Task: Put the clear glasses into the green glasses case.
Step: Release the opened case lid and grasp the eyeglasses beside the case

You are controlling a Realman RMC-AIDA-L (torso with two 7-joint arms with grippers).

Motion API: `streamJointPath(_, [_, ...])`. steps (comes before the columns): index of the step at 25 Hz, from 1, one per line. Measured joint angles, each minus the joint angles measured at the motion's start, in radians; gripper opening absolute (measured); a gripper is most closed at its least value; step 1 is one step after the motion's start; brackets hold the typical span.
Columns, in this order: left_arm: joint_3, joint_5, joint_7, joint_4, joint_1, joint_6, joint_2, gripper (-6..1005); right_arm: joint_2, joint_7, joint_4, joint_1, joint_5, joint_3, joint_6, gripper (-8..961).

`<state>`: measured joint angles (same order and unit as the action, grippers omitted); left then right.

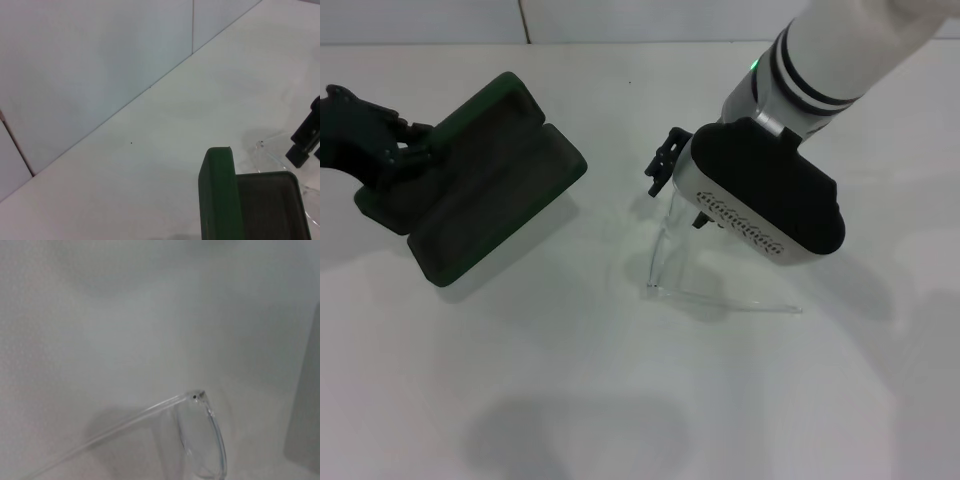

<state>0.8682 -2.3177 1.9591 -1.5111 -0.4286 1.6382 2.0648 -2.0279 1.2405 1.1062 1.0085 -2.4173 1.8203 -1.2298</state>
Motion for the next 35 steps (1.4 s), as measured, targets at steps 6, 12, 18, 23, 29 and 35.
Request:
streamJointPath(6, [0.0, 0.0, 0.0, 0.002, 0.005, 0.0, 0.0, 210, 0.0, -0.035, -0.082, 0.035, 0.047, 0.015, 0.045, 547])
streamJointPath(12, [0.0, 0.0, 0.0, 0.003, 0.011, 0.0, 0.002, 210, 0.0, -0.065, -0.175, 0.08, 0.097, 0.043, 0.1, 533])
streamJointPath(18, [0.0, 0.0, 0.0, 0.003, 0.012, -0.005, 0.003, 210, 0.0, -0.104, -0.221, 0.091, 0.136, 0.071, 0.142, 528])
streamJointPath(23, [0.0, 0.0, -0.002, 0.003, 0.009, -0.006, 0.003, 210, 0.0, -0.113, -0.235, 0.093, 0.154, 0.103, 0.172, 528])
streamJointPath(29, [0.0, 0.0, -0.007, 0.003, 0.011, -0.008, 0.006, 210, 0.0, -0.124, -0.255, 0.099, 0.174, 0.123, 0.187, 527])
streamJointPath(35, [0.0, 0.0, -0.012, 0.003, 0.015, -0.008, 0.011, 210, 0.0, -0.125, -0.269, 0.102, 0.19, 0.143, 0.208, 493])
